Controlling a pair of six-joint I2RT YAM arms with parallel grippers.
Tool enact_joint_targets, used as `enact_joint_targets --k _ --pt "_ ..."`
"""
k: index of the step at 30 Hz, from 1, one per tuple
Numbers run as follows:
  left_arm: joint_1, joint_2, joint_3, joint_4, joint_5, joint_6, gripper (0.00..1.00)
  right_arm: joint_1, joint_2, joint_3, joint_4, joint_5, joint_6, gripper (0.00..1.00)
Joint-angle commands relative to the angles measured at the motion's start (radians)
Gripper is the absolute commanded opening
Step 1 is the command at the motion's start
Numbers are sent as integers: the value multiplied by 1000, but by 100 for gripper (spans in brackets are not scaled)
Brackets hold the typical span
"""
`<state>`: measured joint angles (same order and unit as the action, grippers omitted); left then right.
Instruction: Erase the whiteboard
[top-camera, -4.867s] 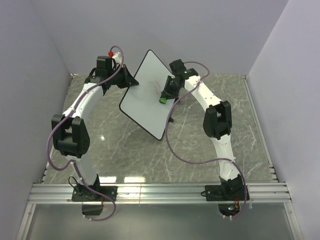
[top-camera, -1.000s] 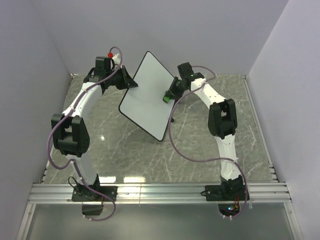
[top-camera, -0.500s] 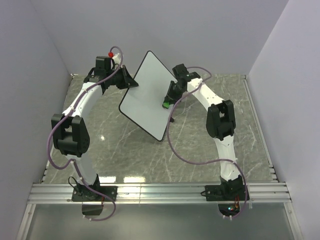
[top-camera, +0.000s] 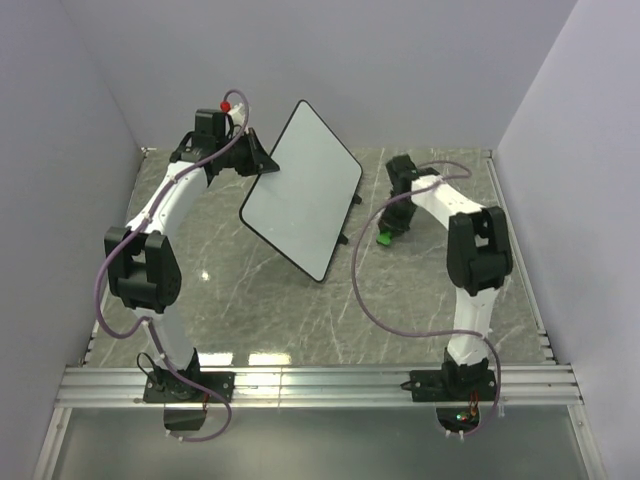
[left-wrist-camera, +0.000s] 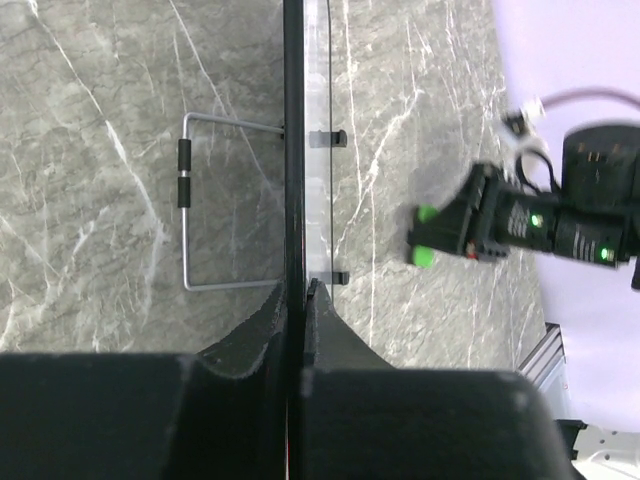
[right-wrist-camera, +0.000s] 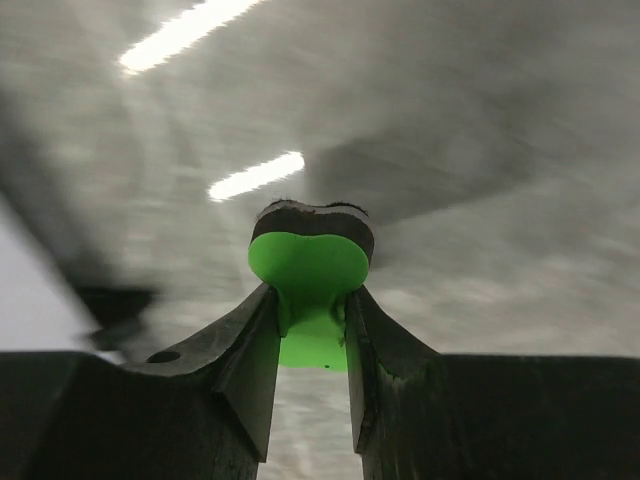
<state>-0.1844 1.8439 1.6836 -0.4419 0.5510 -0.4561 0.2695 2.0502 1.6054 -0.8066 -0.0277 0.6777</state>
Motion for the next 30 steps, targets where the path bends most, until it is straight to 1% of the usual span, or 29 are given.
enact_joint_targets --k 1,2,3,4,6,7,8,9,10,12,13,14,15,17,26,29,30 --pt "-52 40 5 -124 15 70 10 -9 -137 -137 29 107 -35 0" --pt "-52 44 8 -127 12 69 12 -9 -150 -188 32 109 -40 0" --pt "-52 46 14 -132 12 69 15 -9 -159 -205 32 104 -44 0" --pt "-52 49 25 -135 9 69 21 -9 -157 -225 17 95 -49 0" --pt "-52 55 39 -146 1 68 29 -9 -147 -243 12 83 -56 0" --pt "-52 57 44 -147 -3 66 36 -7 -148 -266 20 75 -59 0" --pt "-52 60 48 -155 -9 65 39 -7 -150 -275 24 75 -59 3" --pt "-53 61 54 -159 -11 65 40 -7 -153 -285 27 75 -61 9" --pt "-53 63 67 -164 -13 65 41 -7 -156 -292 33 78 -61 24" --pt "-53 63 77 -172 -17 63 43 -9 -170 -305 37 84 -63 41" --pt "-53 61 85 -173 -19 63 43 -9 -173 -309 37 90 -66 54" --pt "-53 63 90 -175 -22 62 43 -7 -180 -311 34 100 -67 60" --pt "-53 63 96 -178 -22 62 43 -9 -182 -311 32 106 -69 73" --pt "-56 63 103 -182 -25 62 43 -7 -185 -308 24 117 -76 80" --pt "-55 46 148 -207 -42 63 44 -9 -202 -276 -3 138 -86 83" --pt "-55 46 166 -216 -46 66 46 -7 -208 -253 -17 149 -93 84" --pt "-55 44 172 -219 -48 68 48 -9 -209 -240 -25 155 -96 84"
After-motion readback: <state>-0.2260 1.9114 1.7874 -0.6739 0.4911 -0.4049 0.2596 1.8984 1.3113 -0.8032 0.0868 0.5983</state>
